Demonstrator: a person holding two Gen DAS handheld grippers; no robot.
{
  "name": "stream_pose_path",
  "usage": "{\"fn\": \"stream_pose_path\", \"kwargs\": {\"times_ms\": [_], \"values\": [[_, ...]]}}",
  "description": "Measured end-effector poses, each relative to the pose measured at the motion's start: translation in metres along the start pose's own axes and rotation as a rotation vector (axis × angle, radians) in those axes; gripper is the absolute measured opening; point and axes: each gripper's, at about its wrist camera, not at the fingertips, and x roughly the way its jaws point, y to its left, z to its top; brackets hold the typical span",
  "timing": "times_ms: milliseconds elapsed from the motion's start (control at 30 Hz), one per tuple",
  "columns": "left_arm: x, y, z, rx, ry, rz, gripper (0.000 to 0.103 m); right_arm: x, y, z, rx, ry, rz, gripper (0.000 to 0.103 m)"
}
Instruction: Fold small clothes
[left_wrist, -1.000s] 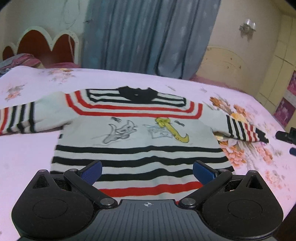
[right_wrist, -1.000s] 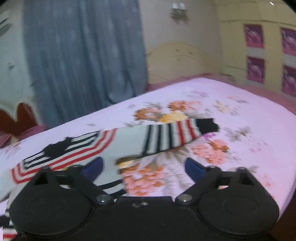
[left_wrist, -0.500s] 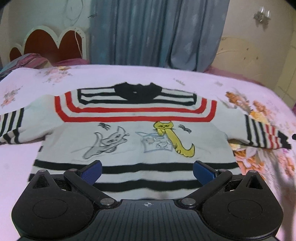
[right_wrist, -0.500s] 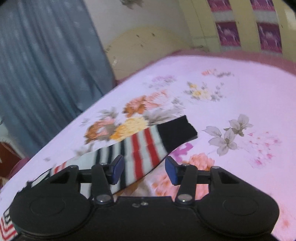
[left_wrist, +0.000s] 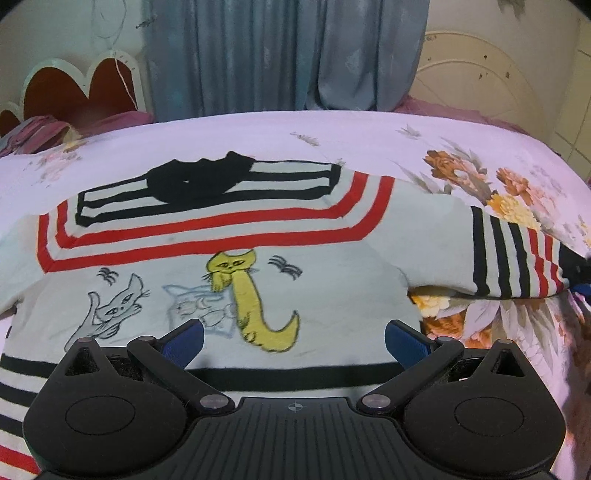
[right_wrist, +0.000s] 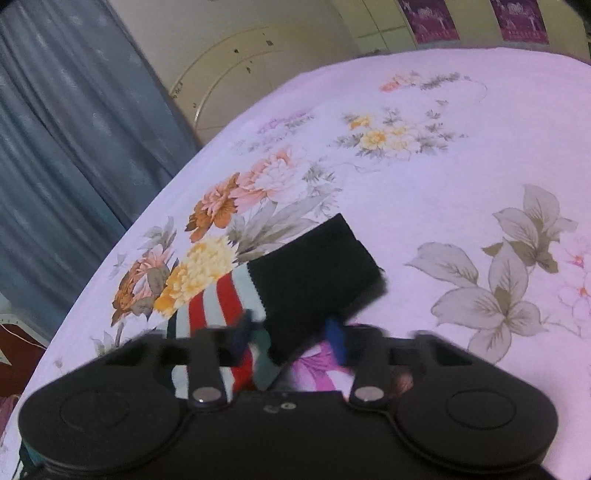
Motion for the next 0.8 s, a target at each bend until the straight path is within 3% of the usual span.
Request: {"fn": "stream_pose_path", "kwargs": {"times_ms": [67, 133, 167, 200, 267, 467, 633, 800], "values": [[-0.001, -0.002, 0.004, -0.002, -0.008, 0.008, 0.103, 0.0, -0.005, 0.004, -0.011, 0.001, 0.009, 0.007], [-0.001, 0.0, 0.007, 0.004, -0.016, 0.021, 0.103, -0.012, 0.004, 0.005, -0.142, -0.058, 0.003, 0.007], [0.001, 0.003, 0.009, 0.003, -0.013, 0.031, 0.103, -0.007, 0.006, 0.004, -0.188, -0.033, -0.024, 0.007], [0.002, 0.006, 0.009, -0.002, -0.006, 0.038, 0.103, 0.004, -0.002, 0.004, -0.157, 0.017, -0.038, 0.004], [0.004, 0.013, 0.01, -0.009, 0.003, 0.048, 0.103, 0.004, -0.003, 0.007, -0.151, 0.005, -0.029, 0.008], [0.005, 0.048, 0.009, -0.06, 0.007, 0.1, 0.103, -0.005, 0.017, 0.012, -0.207, -0.038, 0.008, 0.007], [0.013, 0.107, 0.001, -0.23, 0.022, 0.097, 0.103, -0.018, 0.071, 0.004, -0.353, -0.056, 0.149, 0.007], [0.013, 0.159, -0.004, -0.258, -0.022, 0.078, 0.103, -0.029, 0.151, -0.038, -0.468, 0.024, 0.341, 0.007]]}}
